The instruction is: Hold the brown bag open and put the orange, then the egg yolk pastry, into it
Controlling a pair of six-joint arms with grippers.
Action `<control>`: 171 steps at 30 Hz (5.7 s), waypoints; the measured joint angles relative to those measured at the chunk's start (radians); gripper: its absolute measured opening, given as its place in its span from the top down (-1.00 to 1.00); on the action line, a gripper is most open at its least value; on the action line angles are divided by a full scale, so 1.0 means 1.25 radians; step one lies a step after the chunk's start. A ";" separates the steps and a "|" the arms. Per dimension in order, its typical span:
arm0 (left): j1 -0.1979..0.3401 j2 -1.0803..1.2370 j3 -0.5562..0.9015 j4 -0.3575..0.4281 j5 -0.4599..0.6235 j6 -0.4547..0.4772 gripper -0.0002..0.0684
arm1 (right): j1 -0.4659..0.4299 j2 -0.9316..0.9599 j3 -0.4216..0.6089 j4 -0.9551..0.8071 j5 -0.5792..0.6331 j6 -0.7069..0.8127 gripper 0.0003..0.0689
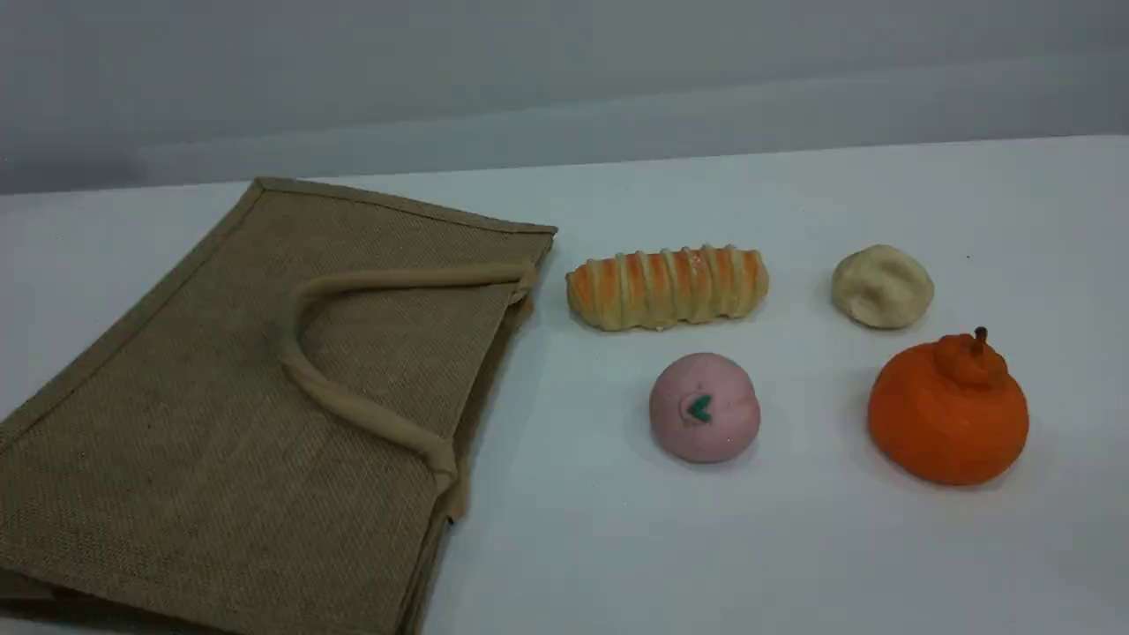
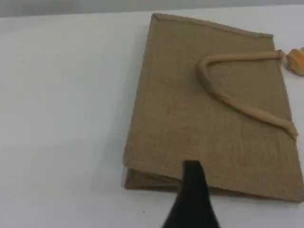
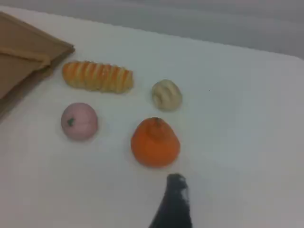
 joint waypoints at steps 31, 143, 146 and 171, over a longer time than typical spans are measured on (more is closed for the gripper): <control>0.000 0.732 -0.329 0.063 -0.217 -0.086 -0.47 | 0.017 0.671 -0.354 0.039 -0.183 0.024 -0.64; -0.150 1.692 -1.154 -0.022 0.112 -0.012 0.78 | 0.017 1.021 -0.421 0.086 -0.221 0.000 -0.64; -0.150 1.690 -1.218 -0.023 0.116 0.007 0.78 | 0.017 1.055 -0.421 0.086 -0.226 0.000 -0.64; -0.151 1.581 -1.306 -0.253 0.114 0.480 0.78 | 0.017 1.304 -0.421 0.108 -0.265 -0.062 -0.64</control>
